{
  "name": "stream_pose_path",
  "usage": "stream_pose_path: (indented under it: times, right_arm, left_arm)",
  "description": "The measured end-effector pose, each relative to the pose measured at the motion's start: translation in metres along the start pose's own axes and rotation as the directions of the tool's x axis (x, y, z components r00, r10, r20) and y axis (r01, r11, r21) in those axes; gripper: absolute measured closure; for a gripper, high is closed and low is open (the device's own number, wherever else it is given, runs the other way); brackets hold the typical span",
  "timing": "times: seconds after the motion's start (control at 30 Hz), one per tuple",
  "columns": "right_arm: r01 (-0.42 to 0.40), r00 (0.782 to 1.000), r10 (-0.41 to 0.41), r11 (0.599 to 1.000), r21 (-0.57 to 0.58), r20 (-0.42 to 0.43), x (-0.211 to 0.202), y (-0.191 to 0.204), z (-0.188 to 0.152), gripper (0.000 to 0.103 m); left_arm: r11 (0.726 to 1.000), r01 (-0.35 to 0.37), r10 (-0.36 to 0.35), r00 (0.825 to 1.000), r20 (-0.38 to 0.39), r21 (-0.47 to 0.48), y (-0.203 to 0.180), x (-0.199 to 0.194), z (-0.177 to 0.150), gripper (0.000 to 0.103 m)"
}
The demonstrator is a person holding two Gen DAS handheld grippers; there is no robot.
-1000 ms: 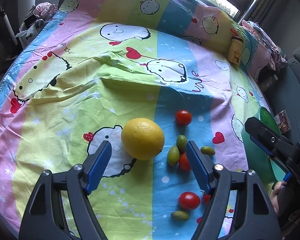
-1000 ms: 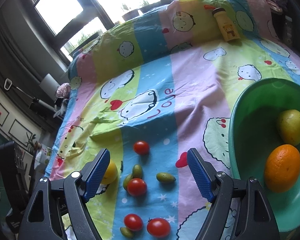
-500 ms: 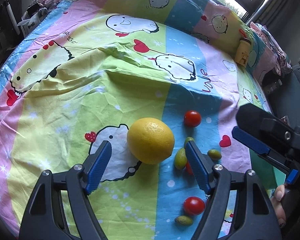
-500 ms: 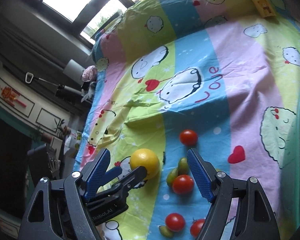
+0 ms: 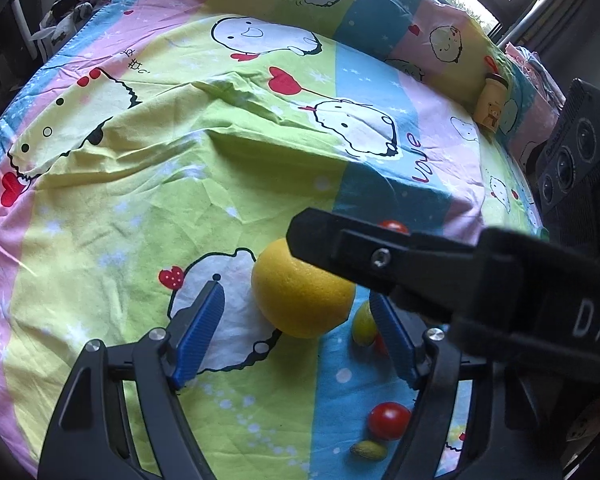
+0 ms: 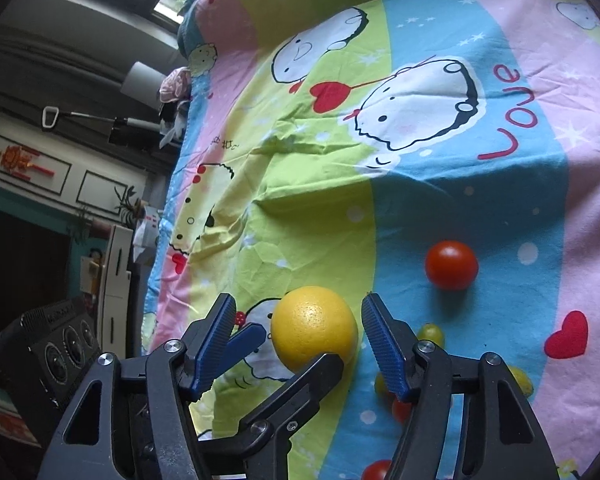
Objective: Organize fruits
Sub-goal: 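Close the right tool's fingers around the yellow grapefruit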
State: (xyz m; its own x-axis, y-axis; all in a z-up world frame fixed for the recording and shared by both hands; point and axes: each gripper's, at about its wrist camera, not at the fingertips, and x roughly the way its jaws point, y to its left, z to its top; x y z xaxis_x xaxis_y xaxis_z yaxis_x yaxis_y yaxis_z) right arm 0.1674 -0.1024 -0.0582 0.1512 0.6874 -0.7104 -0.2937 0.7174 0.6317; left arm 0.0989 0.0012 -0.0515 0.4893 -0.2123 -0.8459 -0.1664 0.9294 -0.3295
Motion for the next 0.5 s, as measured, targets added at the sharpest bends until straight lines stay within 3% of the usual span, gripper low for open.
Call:
stream_pose_path:
  times: [0.17, 0.27, 0.43, 0.5]
  right_arm:
    - [0.012, 1.000, -0.012, 1.000, -0.012, -0.019, 0.007, 0.000, -0.001, 0.041]
    - [0.031, 0.999, -0.032, 0.999, -0.019, -0.021, 0.008, 0.000, -0.001, 0.041]
    - [0.044, 0.999, -0.045, 0.999, -0.019, -0.025, 0.010, -0.003, -0.002, 0.041]
    - [0.058, 0.997, -0.059, 0.998, -0.020, -0.042, 0.014, -0.004, -0.004, 0.042]
  left_arm:
    - [1.000, -0.005, 0.005, 1.000, -0.027, 0.005, 0.002, 0.010, 0.000, 0.032]
    - [0.999, 0.043, -0.044, 0.998, -0.048, -0.024, 0.006, 0.012, 0.001, 0.037]
    - [0.999, 0.036, -0.035, 0.999, -0.034, 0.013, 0.001, 0.013, 0.000, 0.038]
    - [0.998, 0.058, -0.057, 0.998, -0.035, 0.020, 0.000, 0.014, -0.001, 0.046]
